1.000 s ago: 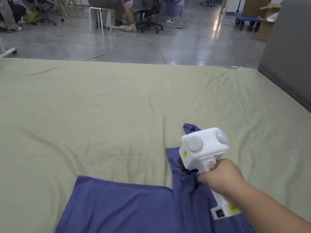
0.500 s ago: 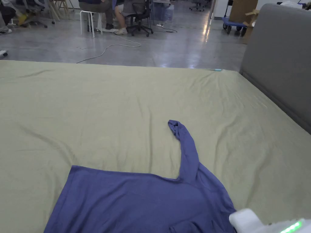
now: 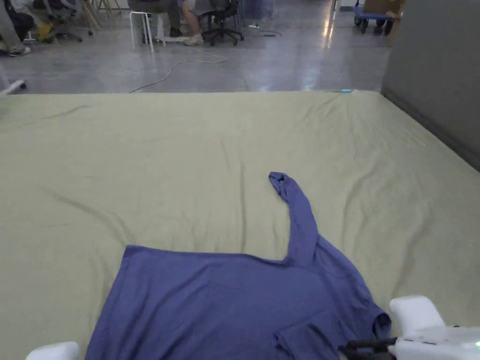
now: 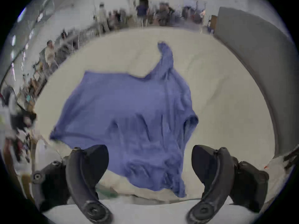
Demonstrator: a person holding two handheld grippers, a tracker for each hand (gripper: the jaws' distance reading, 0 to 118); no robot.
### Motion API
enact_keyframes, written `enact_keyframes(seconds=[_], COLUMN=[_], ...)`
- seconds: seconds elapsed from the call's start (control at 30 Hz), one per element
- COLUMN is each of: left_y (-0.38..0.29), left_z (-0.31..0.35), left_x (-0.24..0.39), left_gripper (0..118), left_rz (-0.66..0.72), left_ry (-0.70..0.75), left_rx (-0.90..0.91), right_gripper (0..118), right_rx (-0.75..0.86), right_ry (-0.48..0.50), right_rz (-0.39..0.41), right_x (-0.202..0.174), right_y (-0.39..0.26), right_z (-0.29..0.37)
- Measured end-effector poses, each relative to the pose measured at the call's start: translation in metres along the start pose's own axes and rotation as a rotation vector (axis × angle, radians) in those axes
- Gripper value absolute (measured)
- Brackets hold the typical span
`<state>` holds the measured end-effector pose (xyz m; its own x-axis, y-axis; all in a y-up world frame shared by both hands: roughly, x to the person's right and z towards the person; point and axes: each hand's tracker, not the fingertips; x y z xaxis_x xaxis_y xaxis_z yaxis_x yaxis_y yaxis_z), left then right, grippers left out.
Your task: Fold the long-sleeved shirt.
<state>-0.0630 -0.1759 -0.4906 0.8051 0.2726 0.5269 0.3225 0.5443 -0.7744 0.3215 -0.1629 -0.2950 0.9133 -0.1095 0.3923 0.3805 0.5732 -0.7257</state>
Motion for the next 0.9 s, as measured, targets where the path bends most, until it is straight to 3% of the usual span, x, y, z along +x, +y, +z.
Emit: enact_keyframes(seconds=[0.07, 0.1, 0.13, 0.17, 0.2, 0.27, 0.33, 0.4, 0.57, 0.6, 0.67, 0.7, 0.8, 0.87, 0.9], left_y=[-0.001, -0.002, 0.0, 0.001, 0.002, 0.009, 0.031, 0.073, 0.185, 0.205, 0.233, 0.244, 0.25, 0.239, 0.232], left_z=[-0.012, -0.019, -0.021, -0.025, -0.034, -0.046, -0.062, -0.081, -0.152, -0.173, -0.215, -0.234, -0.281, -0.303, -0.307], left_x=[0.0, 0.0, 0.0, 0.0, 0.001, 0.004, -0.004, -0.014, -0.035, -0.043, -0.05, -0.057, -0.065, -0.066, -0.065], left_gripper=[112, 102, 74, 18, 6, 6, 5, 5, 6, 22, 109, 114, 102, 80, 80], left_rz=[0.012, 0.025, 0.036, 0.038, 0.031, 0.004, 0.008, 0.042, -0.038, -0.039, -0.064, -0.072, -0.102, -0.132, -0.153], left_ry=[-0.003, -0.015, -0.02, -0.027, -0.023, 0.028, -0.04, -0.079, 0.079, 0.104, 0.203, 0.245, 0.326, 0.309, 0.312], left_rx=[-0.027, -0.069, -0.09, -0.102, -0.115, -0.129, -0.144, -0.113, -0.014, -0.001, -0.053, -0.033, -0.102, -0.205, -0.21], right_gripper=[100, 85, 53, 1, 0, 0, 0, 0, 0, 0, 0, 0, 0, 0, 0], right_rx=[0.016, 0.009, 0.004, 0.001, -0.016, -0.034, -0.068, -0.072, -0.091, -0.098, -0.106, -0.111, -0.121, -0.144, -0.145], right_ry=[0.01, 0.009, 0.009, 0.007, 0.006, 0.015, 0.078, 0.078, 0.071, 0.071, 0.059, 0.05, 0.026, 0.004, -0.006], right_rz=[-0.039, -0.037, -0.034, -0.036, -0.044, -0.066, -0.092, -0.112, -0.111, -0.116, -0.135, -0.145, -0.165, -0.166, -0.159], right_x=[-0.001, -0.003, -0.004, -0.007, -0.009, -0.013, -0.014, -0.013, -0.007, -0.005, 0.0, 0.003, 0.012, 0.018, 0.022], right_y=[0.004, 0.005, 0.004, 0.002, 0.001, -0.007, -0.012, -0.014, -0.014, -0.014, -0.013, -0.013, -0.01, -0.003, 0.003], right_z=[0.002, 0.0, -0.003, -0.007, -0.013, -0.025, -0.034, -0.038, -0.041, -0.042, -0.04, -0.042, -0.045, -0.051, -0.053])
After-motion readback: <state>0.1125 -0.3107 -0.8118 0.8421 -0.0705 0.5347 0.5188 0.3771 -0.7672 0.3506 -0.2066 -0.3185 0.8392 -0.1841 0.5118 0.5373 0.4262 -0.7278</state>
